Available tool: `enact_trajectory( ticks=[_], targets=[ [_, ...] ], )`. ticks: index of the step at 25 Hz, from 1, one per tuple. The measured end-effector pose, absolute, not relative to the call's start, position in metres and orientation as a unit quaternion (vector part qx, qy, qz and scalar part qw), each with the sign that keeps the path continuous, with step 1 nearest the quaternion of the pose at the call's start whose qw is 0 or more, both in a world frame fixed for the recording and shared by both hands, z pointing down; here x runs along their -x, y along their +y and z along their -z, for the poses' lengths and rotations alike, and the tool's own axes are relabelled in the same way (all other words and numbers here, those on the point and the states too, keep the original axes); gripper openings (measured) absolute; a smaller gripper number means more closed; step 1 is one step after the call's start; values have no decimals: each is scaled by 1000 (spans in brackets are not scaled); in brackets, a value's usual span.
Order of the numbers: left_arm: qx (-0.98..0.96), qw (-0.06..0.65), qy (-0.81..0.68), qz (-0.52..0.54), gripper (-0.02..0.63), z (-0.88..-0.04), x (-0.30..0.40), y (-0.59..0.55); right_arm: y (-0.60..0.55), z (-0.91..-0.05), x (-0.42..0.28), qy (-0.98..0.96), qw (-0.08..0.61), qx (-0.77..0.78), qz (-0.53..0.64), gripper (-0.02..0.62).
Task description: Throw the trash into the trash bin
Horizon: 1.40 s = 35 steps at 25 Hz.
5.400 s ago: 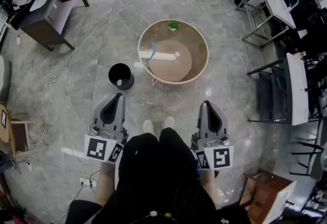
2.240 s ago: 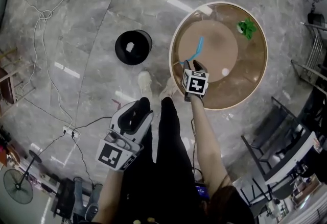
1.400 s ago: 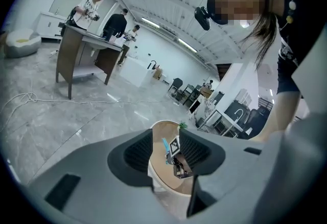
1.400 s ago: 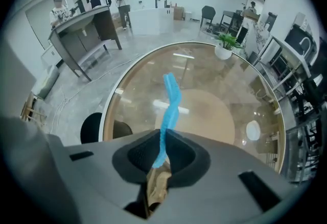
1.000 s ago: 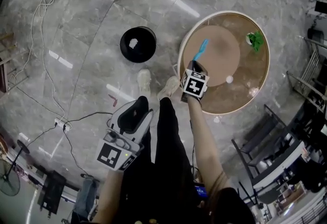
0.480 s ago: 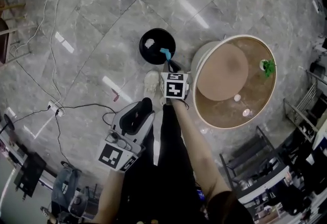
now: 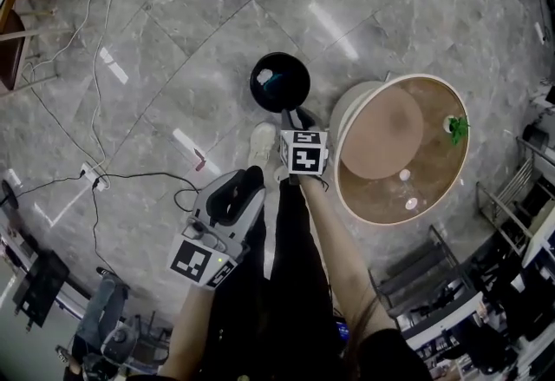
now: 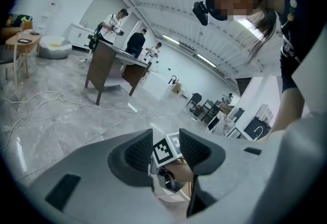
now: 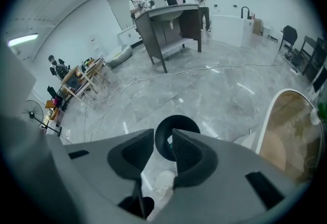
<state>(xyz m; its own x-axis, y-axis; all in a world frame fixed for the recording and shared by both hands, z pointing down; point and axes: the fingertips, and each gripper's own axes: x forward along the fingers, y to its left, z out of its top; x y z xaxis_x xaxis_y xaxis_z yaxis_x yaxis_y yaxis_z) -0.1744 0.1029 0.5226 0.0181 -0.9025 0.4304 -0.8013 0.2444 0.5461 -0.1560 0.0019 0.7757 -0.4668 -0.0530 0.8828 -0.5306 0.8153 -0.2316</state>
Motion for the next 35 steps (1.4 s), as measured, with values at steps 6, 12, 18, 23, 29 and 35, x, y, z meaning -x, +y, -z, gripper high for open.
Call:
enact_trajectory(
  ticks=[6,12,18,23,29,35],
  targets=[
    [-674,345,-651,58,161,-501,171,79,1,-700,118,-826,439,-235,-264,115],
    [-736,323,-594,26,161,-469,143,45,-8,-600,41,-827,367,-324,-278,101],
    [-767,314,-559,-2,158,-435,88,11,-22,-506,-47,-825,273,-407,-281,66],
    [-791,311,-527,-29,149,-409,32,-7,-17,-429,-108,-836,156,-449,-274,5],
    [-823,227,-520,-29,78,-342,-31,-19,-6,-329,-186,-845,16,-487,-222,3],
    [-848,125,-515,-10,8,-273,-59,-17,3,-243,-250,-839,-64,-529,-107,3]
  ],
)
